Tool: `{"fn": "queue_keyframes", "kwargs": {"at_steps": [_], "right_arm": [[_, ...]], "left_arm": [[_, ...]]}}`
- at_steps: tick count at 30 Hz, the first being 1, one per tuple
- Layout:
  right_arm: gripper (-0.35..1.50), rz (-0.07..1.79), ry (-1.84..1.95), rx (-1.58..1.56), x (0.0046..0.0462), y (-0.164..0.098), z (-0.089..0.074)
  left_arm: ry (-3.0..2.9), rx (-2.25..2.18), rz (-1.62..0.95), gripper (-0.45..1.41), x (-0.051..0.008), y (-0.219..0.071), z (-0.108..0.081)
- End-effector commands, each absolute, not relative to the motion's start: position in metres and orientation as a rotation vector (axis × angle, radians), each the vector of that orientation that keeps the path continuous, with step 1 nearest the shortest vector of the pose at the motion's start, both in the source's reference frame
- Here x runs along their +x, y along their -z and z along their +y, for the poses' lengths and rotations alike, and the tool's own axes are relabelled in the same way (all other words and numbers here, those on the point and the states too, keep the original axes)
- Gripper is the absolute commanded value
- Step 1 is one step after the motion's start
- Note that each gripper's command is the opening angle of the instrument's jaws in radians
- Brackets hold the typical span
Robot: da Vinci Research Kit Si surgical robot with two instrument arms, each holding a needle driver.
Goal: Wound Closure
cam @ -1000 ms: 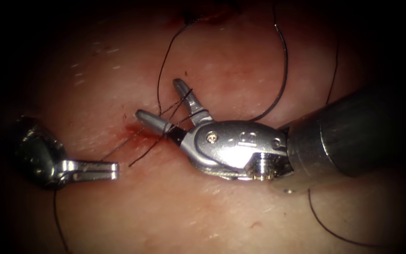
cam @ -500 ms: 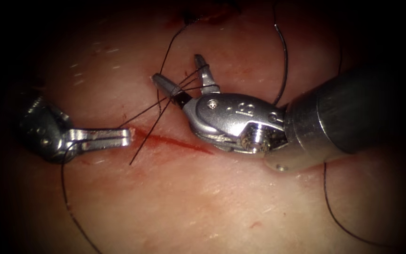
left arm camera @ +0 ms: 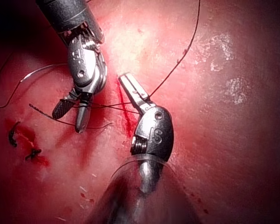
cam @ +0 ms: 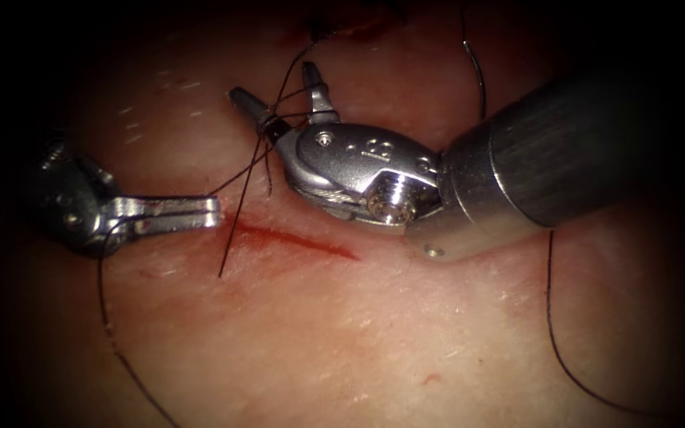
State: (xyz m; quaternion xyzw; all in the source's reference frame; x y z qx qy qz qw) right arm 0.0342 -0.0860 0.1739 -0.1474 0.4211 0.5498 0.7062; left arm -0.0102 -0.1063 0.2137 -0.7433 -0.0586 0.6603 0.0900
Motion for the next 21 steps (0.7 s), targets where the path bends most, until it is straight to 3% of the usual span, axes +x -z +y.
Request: {"fn": "queue_keyframes", "kwargs": {"at_steps": [1,21], "right_arm": [[0.79,0.934,-1.224,-0.319,0.0349,-0.1740,-0.0873],[0.76,0.926,-1.247,-0.324,0.0344,-0.1747,-0.0856]], "left_arm": [[-1.956,-2.207,-0.179,-0.45,-0.0112,-0.2136,-0.1076],[-1.990,-2.121,-0.108,-0.45,-0.0117,-0.2197,-0.1032]]}}
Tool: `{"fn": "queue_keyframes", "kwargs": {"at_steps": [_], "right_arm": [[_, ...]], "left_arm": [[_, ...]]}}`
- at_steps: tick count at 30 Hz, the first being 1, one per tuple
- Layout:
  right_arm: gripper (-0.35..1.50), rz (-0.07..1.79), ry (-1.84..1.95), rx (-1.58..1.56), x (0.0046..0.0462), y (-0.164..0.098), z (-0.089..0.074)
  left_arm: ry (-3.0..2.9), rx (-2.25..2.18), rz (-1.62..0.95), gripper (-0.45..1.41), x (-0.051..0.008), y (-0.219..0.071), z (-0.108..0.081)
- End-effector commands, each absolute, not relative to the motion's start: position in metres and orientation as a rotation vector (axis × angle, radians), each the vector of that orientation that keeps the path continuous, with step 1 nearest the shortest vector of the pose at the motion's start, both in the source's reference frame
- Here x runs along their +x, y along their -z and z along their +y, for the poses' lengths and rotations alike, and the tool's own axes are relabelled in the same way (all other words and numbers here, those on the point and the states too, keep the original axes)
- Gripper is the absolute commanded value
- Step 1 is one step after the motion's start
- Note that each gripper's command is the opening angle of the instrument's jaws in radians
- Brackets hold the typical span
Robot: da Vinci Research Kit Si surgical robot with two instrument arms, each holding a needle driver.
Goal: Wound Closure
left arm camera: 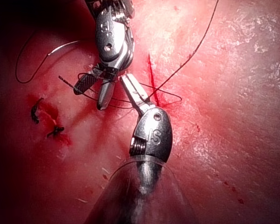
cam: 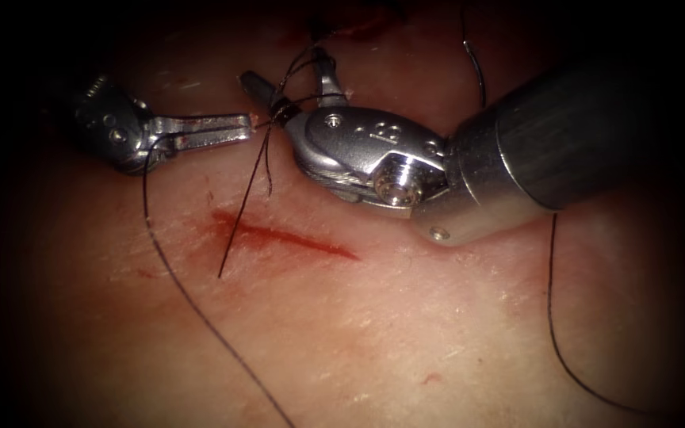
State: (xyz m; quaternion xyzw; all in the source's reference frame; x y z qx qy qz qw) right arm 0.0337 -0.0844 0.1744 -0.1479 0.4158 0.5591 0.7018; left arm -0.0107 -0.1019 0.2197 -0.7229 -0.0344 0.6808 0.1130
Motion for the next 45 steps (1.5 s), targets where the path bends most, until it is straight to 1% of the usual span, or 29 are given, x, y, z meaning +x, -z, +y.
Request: {"fn": "queue_keyframes", "kwargs": {"at_steps": [1,2,3,5,6,8,9,10,11,12,18,31,36,40,45], "right_arm": [[0.76,0.925,-1.253,-0.321,0.0344,-0.175,-0.086],[0.66,0.927,-1.264,-0.317,0.0345,-0.175,-0.085],[0.61,0.926,-1.270,-0.313,0.0345,-0.175,-0.085],[0.57,0.918,-1.283,-0.304,0.0346,-0.175,-0.085],[0.46,0.920,-1.306,-0.294,0.0347,-0.175,-0.085],[0.32,0.923,-1.311,-0.290,0.0348,-0.175,-0.085],[0.32,0.923,-1.311,-0.290,0.0348,-0.175,-0.085],[0.04,0.933,-1.327,-0.267,0.0350,-0.175,-0.085],[-0.06,0.943,-1.344,-0.249,0.0350,-0.175,-0.085],[-0.35,0.973,-1.382,-0.193,0.0352,-0.175,-0.085],[-0.35,0.958,-1.406,-0.156,0.0353,-0.174,-0.086],[-0.35,0.956,-1.306,-0.129,0.0388,-0.170,-0.094],[-0.35,0.932,-1.261,-0.101,0.0401,-0.169,-0.099],[-0.35,0.909,-1.252,-0.094,0.0401,-0.169,-0.101],[-0.35,0.898,-1.231,-0.088,0.0391,-0.169,-0.102]], "left_arm": [[-1.990,-2.120,-0.108,-0.45,-0.0117,-0.220,-0.103],[-1.991,-2.119,-0.106,-0.45,-0.0117,-0.220,-0.103],[-1.991,-2.119,-0.106,-0.45,-0.0117,-0.220,-0.103],[-1.991,-2.118,-0.105,-0.45,-0.0118,-0.220,-0.104],[-1.991,-2.118,-0.105,-0.45,-0.0118,-0.220,-0.104],[-1.991,-2.118,-0.105,-0.45,-0.0118,-0.220,-0.104],[-1.991,-2.118,-0.105,-0.45,-0.0118,-0.220,-0.104],[-1.991,-2.117,-0.104,-0.45,-0.0118,-0.220,-0.104],[-1.991,-2.117,-0.104,-0.45,-0.0118,-0.219,-0.104],[-1.992,-2.117,-0.103,-0.45,-0.0117,-0.219,-0.104],[-1.992,-2.118,-0.107,-0.45,-0.0110,-0.220,-0.103],[-2.013,-2.030,-0.095,-0.45,-0.0077,-0.223,-0.102],[-2.011,-2.012,-0.087,-0.45,-0.0076,-0.223,-0.103],[-2.010,-2.013,-0.089,-0.45,-0.0078,-0.223,-0.104],[-2.019,-2.003,-0.100,-0.45,-0.0083,-0.224,-0.103]]}}
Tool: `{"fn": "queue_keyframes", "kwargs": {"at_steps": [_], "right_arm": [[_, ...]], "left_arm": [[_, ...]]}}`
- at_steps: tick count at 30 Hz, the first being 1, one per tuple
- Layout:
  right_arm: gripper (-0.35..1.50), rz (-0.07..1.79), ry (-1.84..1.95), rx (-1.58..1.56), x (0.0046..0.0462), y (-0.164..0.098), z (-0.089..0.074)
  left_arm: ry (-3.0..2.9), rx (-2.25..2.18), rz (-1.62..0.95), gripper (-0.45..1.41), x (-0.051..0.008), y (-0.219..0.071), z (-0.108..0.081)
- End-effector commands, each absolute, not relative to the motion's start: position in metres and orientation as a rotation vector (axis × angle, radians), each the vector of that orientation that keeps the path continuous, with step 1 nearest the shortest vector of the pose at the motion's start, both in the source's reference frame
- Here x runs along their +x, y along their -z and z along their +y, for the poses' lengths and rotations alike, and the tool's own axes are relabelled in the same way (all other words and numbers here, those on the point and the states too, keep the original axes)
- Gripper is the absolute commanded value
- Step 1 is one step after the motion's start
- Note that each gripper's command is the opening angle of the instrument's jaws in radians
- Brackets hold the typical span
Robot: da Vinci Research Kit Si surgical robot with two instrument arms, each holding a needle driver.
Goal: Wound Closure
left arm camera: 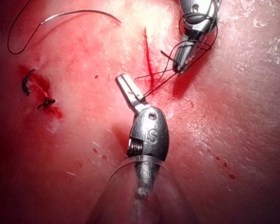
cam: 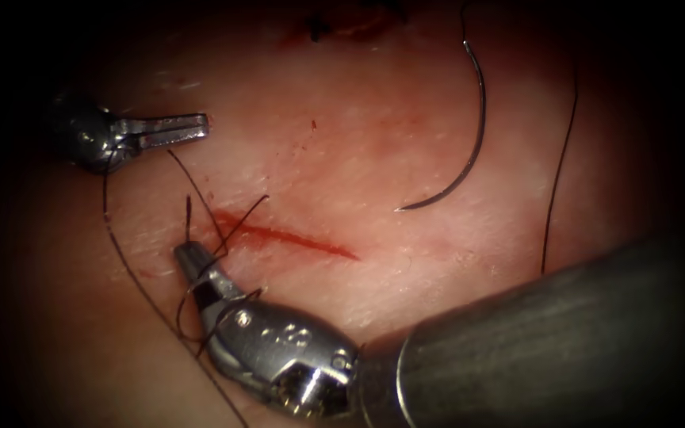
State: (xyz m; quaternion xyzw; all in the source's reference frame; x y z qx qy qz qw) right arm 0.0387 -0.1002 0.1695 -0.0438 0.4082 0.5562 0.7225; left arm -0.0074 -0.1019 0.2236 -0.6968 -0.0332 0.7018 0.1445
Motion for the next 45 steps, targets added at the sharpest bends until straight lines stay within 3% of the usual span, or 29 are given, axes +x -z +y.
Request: {"fn": "queue_keyframes", "kwargs": {"at_steps": [1,28,45], "right_arm": [[-0.35,0.895,-1.224,-0.088,0.0389,-0.169,-0.102],[-0.35,0.871,-1.156,-0.045,0.0398,-0.167,-0.106],[-0.35,0.875,-1.121,-0.022,0.0398,-0.165,-0.109]], "left_arm": [[-2.025,-1.997,-0.102,-0.45,-0.0085,-0.224,-0.103],[-2.081,-1.883,-0.042,-0.45,-0.0125,-0.228,-0.085],[-2.099,-1.852,0.011,-0.45,-0.0118,-0.225,-0.079]]}}
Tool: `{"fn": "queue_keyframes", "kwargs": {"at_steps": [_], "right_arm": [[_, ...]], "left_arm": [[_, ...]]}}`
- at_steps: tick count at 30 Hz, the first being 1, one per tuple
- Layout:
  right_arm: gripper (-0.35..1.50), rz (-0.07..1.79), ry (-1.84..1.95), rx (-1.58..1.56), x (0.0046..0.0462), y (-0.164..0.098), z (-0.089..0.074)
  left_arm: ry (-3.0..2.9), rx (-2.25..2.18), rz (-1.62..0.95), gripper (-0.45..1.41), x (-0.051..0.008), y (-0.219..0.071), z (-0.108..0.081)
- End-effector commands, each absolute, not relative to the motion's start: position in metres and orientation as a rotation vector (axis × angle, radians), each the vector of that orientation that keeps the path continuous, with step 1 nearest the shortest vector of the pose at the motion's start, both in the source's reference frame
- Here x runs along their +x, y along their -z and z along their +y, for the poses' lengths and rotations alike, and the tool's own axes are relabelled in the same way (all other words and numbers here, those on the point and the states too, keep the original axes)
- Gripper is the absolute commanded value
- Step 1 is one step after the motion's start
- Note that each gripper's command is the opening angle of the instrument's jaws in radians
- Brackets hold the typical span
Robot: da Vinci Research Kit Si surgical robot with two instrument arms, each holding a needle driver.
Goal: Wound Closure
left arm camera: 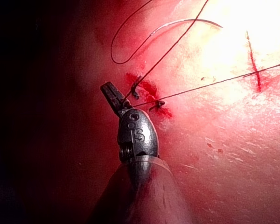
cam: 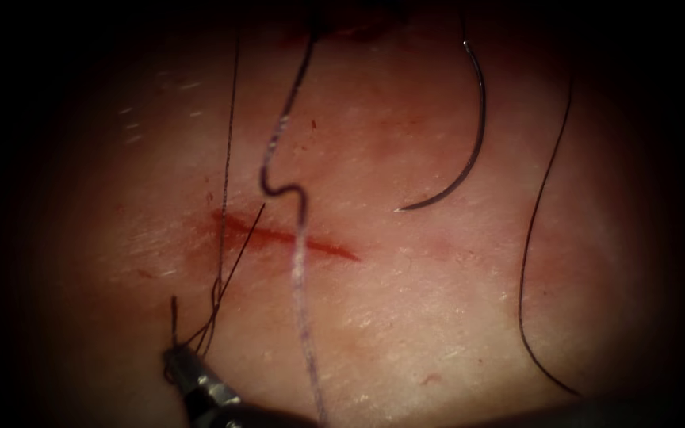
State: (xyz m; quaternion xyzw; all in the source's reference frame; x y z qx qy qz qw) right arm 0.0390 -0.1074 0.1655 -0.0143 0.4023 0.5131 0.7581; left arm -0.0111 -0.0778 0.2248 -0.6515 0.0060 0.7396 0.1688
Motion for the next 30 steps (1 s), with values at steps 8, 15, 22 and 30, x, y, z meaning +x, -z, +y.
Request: {"fn": "queue_keyframes", "kwargs": {"at_steps": [8,15,22,30], "right_arm": [[-0.35,0.873,-1.118,-0.022,0.0397,-0.166,-0.109],[-0.35,0.870,-1.118,-0.021,0.0396,-0.166,-0.109],[-0.35,0.873,-1.115,-0.017,0.0395,-0.166,-0.109],[-0.35,0.877,-1.110,-0.010,0.0396,-0.166,-0.109]], "left_arm": [[-2.028,-1.766,-0.081,0.49,-0.0128,-0.225,-0.082],[-1.937,-1.592,-0.435,1.27,-0.0134,-0.222,-0.090],[-1.997,-1.530,-0.679,1.27,-0.0079,-0.218,-0.099],[-2.074,-1.421,-0.621,1.20,-0.0032,-0.218,-0.104]]}}
